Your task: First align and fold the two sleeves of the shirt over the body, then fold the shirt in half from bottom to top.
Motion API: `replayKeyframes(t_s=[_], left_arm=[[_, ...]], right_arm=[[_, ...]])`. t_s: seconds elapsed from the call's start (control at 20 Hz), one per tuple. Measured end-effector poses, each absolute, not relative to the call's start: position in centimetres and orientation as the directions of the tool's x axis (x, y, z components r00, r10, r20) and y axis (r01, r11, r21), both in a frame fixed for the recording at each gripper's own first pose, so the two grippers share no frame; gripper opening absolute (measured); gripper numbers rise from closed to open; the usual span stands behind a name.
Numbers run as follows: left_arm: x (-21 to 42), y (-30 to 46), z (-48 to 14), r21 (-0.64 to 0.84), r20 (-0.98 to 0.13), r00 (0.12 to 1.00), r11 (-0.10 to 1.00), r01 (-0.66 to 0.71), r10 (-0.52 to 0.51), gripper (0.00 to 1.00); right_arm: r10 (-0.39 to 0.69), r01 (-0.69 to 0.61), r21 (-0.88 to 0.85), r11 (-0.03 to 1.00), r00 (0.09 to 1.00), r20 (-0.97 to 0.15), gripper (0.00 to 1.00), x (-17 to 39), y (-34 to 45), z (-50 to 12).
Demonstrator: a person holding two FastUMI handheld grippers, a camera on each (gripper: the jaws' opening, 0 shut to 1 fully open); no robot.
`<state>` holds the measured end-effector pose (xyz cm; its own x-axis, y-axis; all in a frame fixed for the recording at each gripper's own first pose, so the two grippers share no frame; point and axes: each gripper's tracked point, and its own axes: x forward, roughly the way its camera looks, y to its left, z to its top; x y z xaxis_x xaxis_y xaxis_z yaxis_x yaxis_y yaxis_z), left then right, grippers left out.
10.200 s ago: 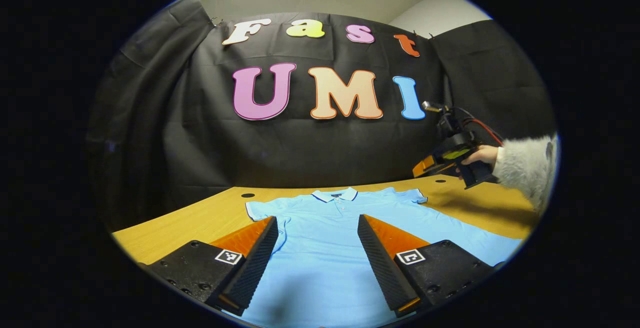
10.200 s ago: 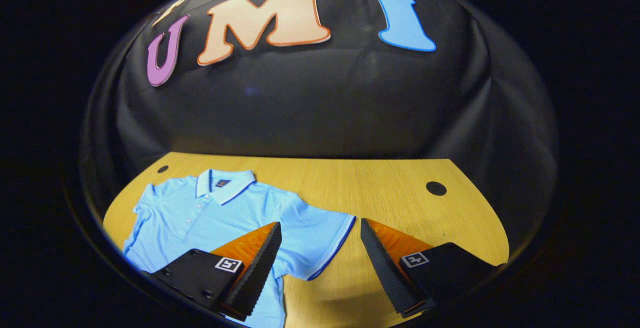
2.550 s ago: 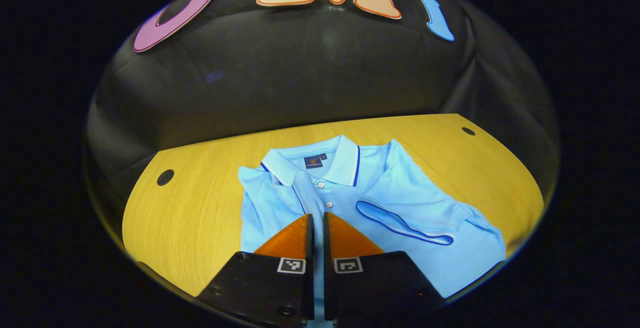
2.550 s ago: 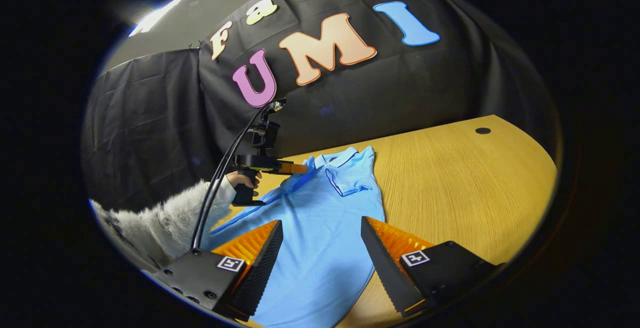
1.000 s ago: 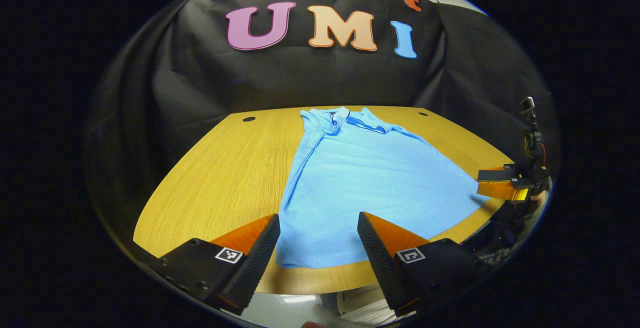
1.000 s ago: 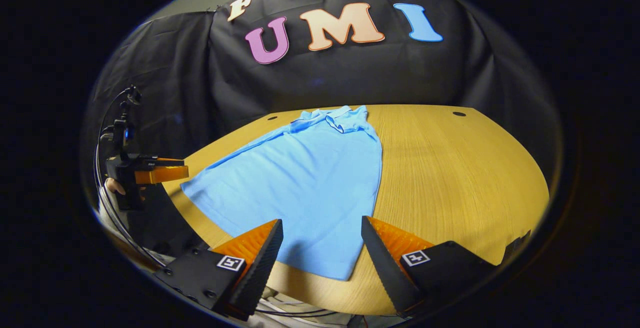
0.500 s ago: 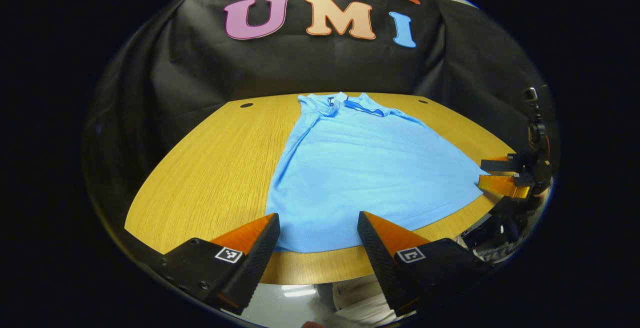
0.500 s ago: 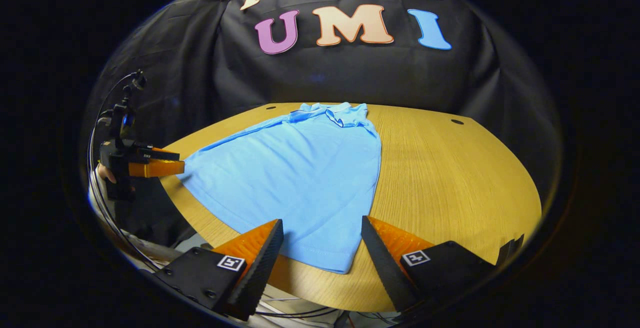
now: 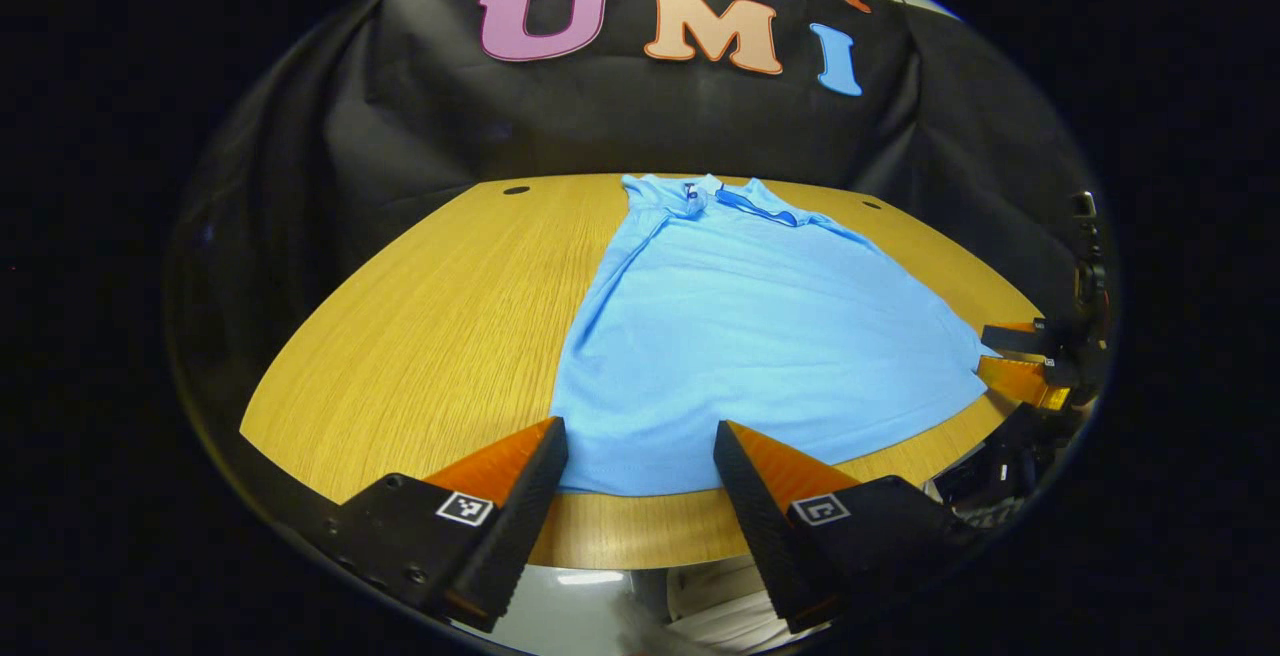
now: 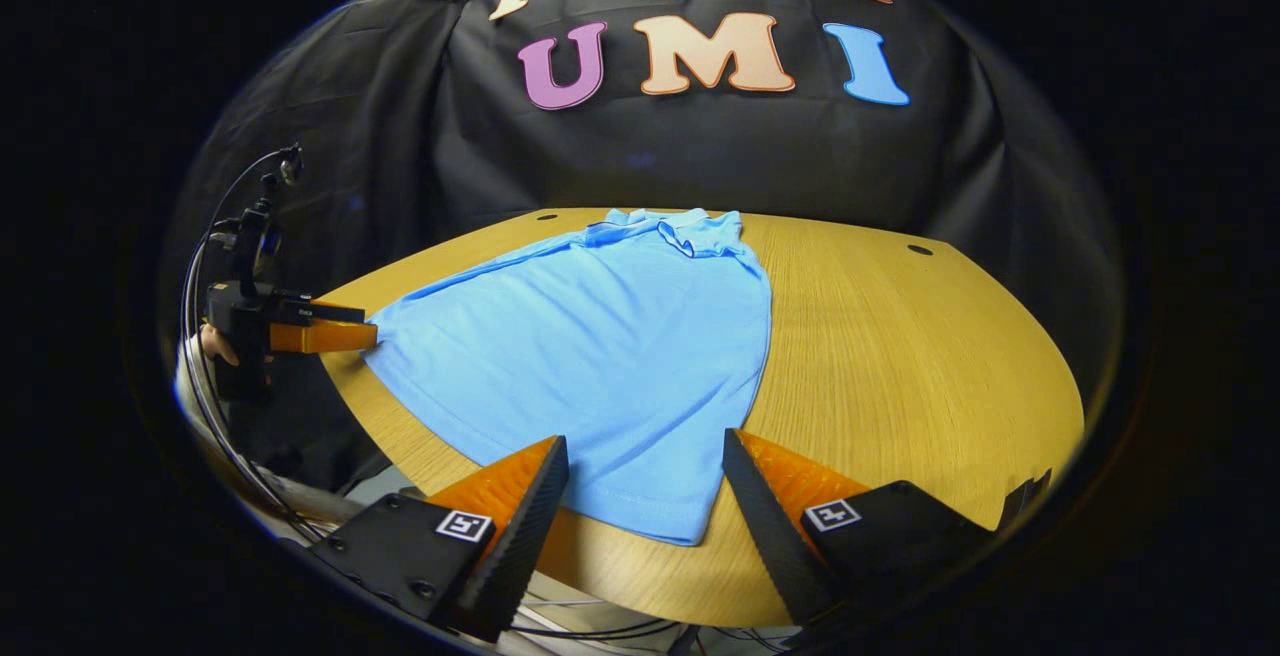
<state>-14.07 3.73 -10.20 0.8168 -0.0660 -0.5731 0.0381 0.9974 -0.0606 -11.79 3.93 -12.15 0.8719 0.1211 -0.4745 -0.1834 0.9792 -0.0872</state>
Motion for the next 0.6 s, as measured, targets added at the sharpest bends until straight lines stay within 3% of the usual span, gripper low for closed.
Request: replayKeyframes(t_s=[0.05, 0.1, 0.15, 0.2, 0.25, 0.45, 0.6], left_arm=[[-13.9, 3.5, -10.1, -0.063, -0.563, 0.823, 0.997, 0.042, -0.070, 0.87], [-14.0, 3.3, -9.9, -0.069, -0.552, 0.830, 0.996, 0.050, -0.080, 0.84], [-13.6, 2.9, -9.9, -0.073, -0.540, 0.837, 0.995, 0.062, -0.092, 0.71], [-13.2, 2.3, -10.1, -0.079, -0.530, 0.842, 0.994, 0.070, -0.101, 0.64], [-13.0, 2.0, -10.1, -0.084, -0.523, 0.846, 0.994, 0.069, -0.103, 0.45], [-12.2, 1.2, -10.0, -0.108, -0.501, 0.857, 0.991, 0.074, -0.119, 0.09], [-12.1, 1.1, -10.0, -0.090, -0.490, 0.863, 0.992, 0.087, -0.120, 0.02]], right_arm=[[0.122, -0.184, -0.087, 0.979, 0.873, -0.473, 0.90, -11.8, 4.0, -12.3], [0.127, -0.187, -0.081, 0.979, 0.872, -0.473, 0.95, -11.7, 4.2, -12.3], [0.136, -0.194, -0.074, 0.978, 0.869, -0.475, 0.93, -11.9, 4.5, -12.3], [0.146, -0.202, -0.069, 0.977, 0.867, -0.477, 0.83, -11.9, 4.7, -12.3], [0.150, -0.208, -0.070, 0.976, 0.866, -0.476, 0.80, -11.9, 5.0, -12.5], [0.192, -0.244, -0.048, 0.969, 0.856, -0.480, 0.45, -11.9, 6.3, -12.7], [0.202, -0.244, -0.026, 0.969, 0.855, -0.477, 0.14, -11.7, 6.6, -12.5]])
